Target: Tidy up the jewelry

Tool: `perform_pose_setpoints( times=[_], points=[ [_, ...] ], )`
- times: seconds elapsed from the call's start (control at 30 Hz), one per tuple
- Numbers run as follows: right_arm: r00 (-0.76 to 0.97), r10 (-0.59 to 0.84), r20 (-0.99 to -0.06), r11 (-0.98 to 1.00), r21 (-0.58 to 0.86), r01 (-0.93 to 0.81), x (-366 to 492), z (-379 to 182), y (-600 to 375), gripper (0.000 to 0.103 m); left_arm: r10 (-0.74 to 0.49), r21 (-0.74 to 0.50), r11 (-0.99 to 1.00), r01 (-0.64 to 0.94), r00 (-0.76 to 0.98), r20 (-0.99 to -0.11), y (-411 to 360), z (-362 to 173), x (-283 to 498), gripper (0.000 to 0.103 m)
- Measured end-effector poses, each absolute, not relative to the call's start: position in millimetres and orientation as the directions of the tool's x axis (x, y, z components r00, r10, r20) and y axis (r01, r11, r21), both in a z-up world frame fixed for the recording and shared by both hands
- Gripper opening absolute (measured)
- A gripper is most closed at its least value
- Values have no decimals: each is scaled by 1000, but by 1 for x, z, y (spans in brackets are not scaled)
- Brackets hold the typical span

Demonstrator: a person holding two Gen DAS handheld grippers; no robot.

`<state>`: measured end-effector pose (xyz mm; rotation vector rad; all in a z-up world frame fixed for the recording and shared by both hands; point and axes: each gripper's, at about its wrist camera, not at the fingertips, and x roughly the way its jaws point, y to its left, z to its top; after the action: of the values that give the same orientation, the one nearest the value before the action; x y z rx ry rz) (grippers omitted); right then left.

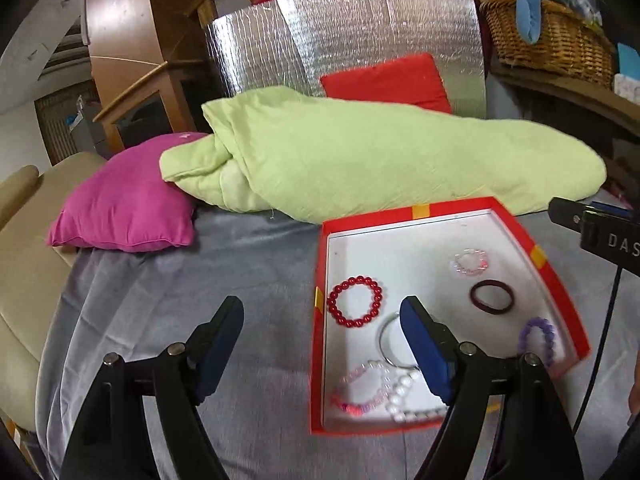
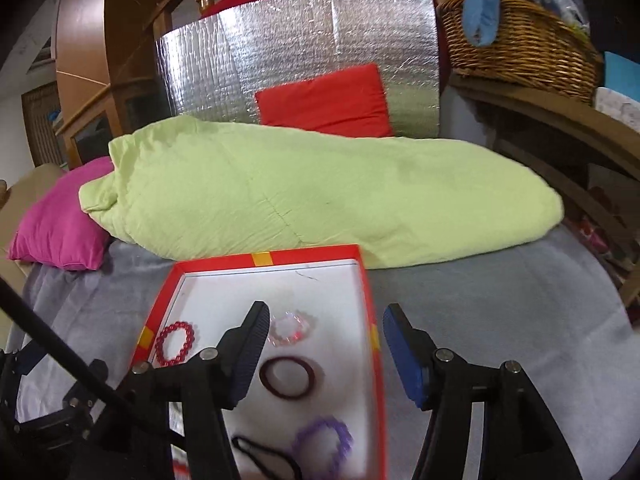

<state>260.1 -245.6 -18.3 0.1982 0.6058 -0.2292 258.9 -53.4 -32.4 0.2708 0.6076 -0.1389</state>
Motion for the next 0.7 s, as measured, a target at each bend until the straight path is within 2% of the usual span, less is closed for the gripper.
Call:
perform_pose_setpoints(
  times=[0.13, 0.7],
  points=[
    [802, -152, -578, 953, 130, 274, 227, -7, -246, 67, -34, 195, 966, 171, 829, -558, -43, -25, 236, 88],
    [773, -136, -619, 980, 32, 197, 113, -32, -200, 69, -34, 186, 970, 154, 848, -528, -5, -28, 161, 88]
  ],
)
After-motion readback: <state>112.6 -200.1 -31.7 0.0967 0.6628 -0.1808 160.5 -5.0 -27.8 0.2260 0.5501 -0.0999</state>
